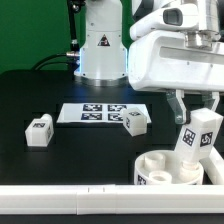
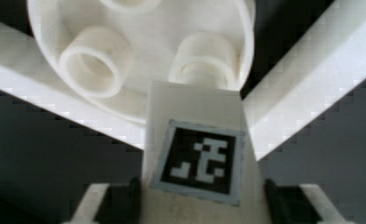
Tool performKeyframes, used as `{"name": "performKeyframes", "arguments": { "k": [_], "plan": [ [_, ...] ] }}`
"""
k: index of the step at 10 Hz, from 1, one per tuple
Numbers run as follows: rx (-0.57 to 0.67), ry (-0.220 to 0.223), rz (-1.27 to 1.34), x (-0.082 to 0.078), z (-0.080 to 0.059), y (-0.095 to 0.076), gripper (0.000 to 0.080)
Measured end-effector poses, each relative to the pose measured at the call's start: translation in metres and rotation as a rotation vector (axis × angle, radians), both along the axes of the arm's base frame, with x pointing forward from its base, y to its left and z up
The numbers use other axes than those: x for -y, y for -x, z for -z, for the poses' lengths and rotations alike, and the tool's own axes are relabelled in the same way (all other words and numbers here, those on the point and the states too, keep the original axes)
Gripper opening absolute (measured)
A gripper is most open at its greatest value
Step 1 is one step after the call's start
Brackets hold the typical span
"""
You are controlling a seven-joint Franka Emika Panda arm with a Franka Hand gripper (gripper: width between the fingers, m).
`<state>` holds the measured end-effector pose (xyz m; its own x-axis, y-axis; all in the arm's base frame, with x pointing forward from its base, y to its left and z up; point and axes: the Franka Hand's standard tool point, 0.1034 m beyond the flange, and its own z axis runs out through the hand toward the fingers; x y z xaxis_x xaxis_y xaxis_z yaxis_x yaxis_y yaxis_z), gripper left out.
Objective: Assemble stool
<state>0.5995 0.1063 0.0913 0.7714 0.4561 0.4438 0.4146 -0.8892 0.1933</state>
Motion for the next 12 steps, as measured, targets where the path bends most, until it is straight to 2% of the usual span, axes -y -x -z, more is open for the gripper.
{"name": "performKeyframes", "arguments": {
  "k": [3,7,8,9,10,11,12],
  "plan": [
    [-0.012,0.005,-0.002,0.000,0.012,0.004,0.0323],
    [0.000,0.004,-0.003,0.000,0.012,0.003,0.0323],
    [-0.001,0.004,-0.003,0.000,0.012,0.003,0.0404],
    [-0.001,0.004,-0.003,0.000,0.013,0.003,0.0547],
    [-0.035,0.006,0.002,-0.001,0.014,0.005,0.0547],
    [-0.093,0.007,0.006,-0.005,0.006,0.001,0.0628],
    [-0.108,0.000,0.018,-0.009,-0.002,-0.005,0.0628]
  ]
}}
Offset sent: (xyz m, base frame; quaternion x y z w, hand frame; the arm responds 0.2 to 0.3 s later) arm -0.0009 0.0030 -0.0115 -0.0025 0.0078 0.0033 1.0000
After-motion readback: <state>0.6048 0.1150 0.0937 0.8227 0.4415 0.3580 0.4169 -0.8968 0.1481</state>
